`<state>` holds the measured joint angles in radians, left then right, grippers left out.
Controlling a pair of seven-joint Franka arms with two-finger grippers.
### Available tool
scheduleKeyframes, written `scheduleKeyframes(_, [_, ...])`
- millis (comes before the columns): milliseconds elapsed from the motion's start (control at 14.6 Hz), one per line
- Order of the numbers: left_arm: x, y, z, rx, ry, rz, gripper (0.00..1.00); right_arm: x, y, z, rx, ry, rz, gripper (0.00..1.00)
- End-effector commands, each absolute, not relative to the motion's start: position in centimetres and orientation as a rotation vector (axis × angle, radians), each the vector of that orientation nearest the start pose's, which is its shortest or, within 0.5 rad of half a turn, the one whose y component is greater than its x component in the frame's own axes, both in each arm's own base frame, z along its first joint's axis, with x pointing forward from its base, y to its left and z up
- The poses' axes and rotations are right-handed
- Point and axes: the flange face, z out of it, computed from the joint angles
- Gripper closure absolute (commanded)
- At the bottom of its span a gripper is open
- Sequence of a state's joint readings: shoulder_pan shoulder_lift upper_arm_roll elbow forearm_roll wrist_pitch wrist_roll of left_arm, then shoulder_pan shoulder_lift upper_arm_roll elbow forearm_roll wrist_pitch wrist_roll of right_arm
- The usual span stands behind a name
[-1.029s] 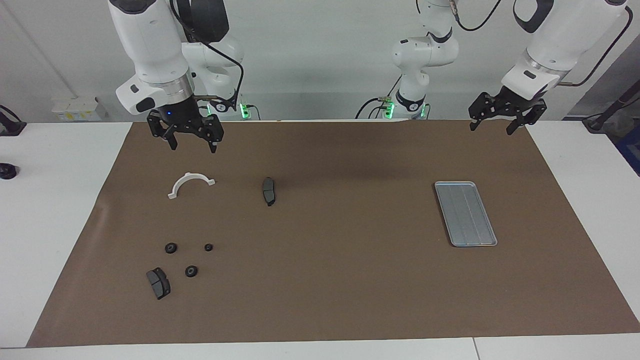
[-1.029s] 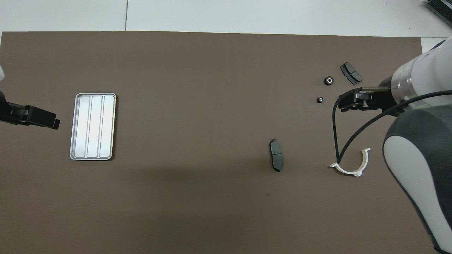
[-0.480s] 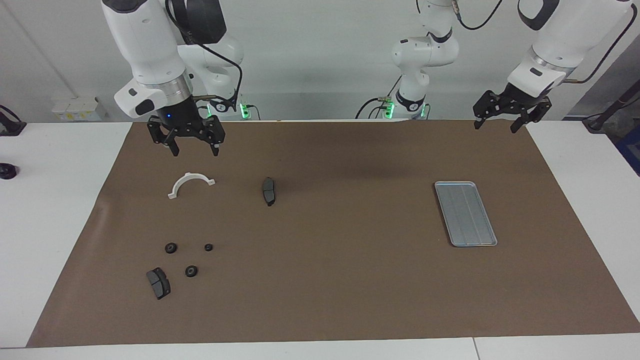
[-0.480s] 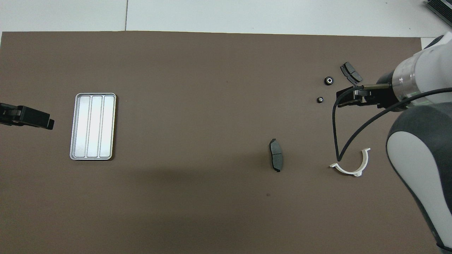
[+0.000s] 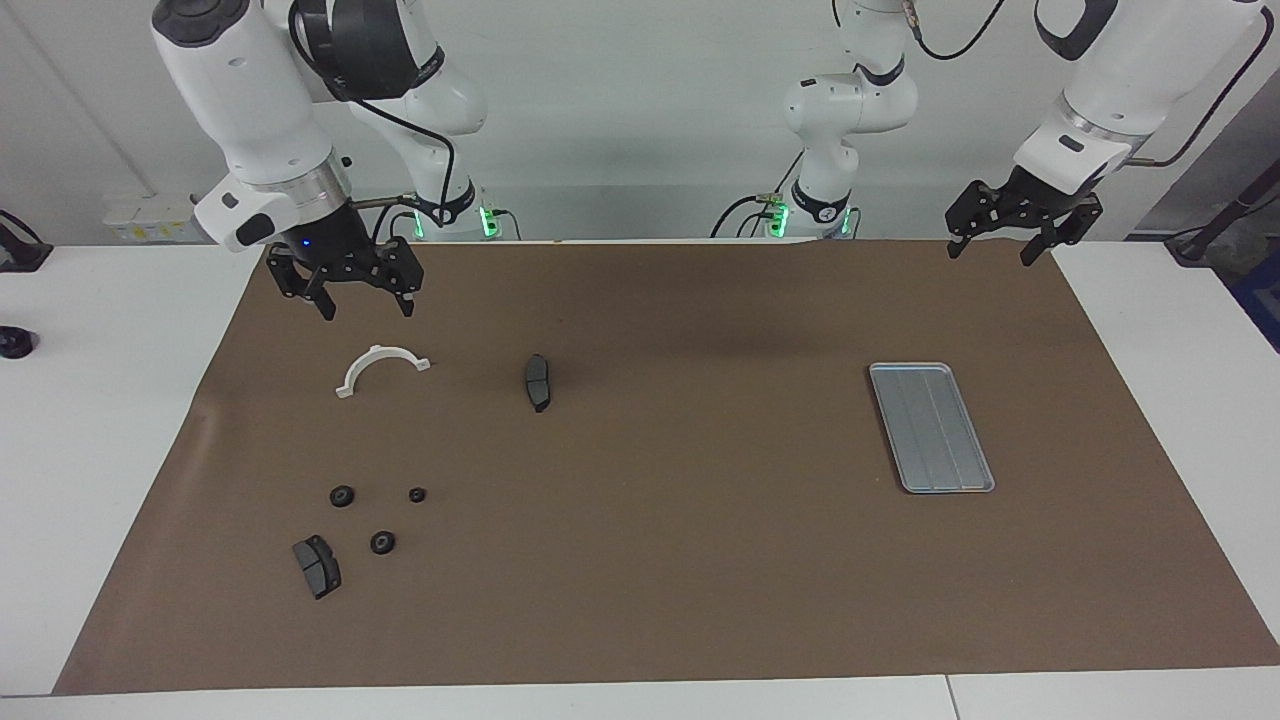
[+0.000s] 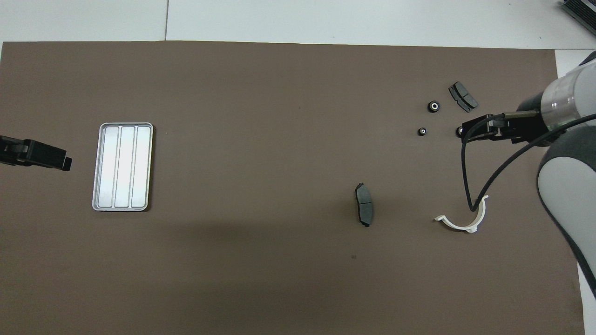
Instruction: Place bearing gear from tray to pile
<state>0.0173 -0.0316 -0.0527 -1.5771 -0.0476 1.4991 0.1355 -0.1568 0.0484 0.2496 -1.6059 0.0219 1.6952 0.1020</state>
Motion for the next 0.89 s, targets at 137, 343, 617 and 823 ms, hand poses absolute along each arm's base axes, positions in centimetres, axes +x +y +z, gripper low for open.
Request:
scheduleKeyframes(137, [52.8,-2.6,63.5,-3.161,0.276,0.054,0.00,56.5,4.8,58.9,-3.089,0.023,-0.046,0.00])
scheduleKeyframes(343, [52.8,-2.4,63.5,-3.161,0.269,0.049,0.00,55.9,4.9,58.5,-3.106,0.040,-0.026,0.00])
scheduleKeyframes(617, [52.9,-2.3,63.5,-3.162,0.262,0.044,0.00,55.6,5.3,58.2,-3.112,0.049,-0.016,0.00])
scheduleKeyframes(823, [53.5,-1.9,63.3,-3.161,0.253,-0.019,0.00,55.5,5.1,58.2,-3.126,0.047,-0.009,0.00])
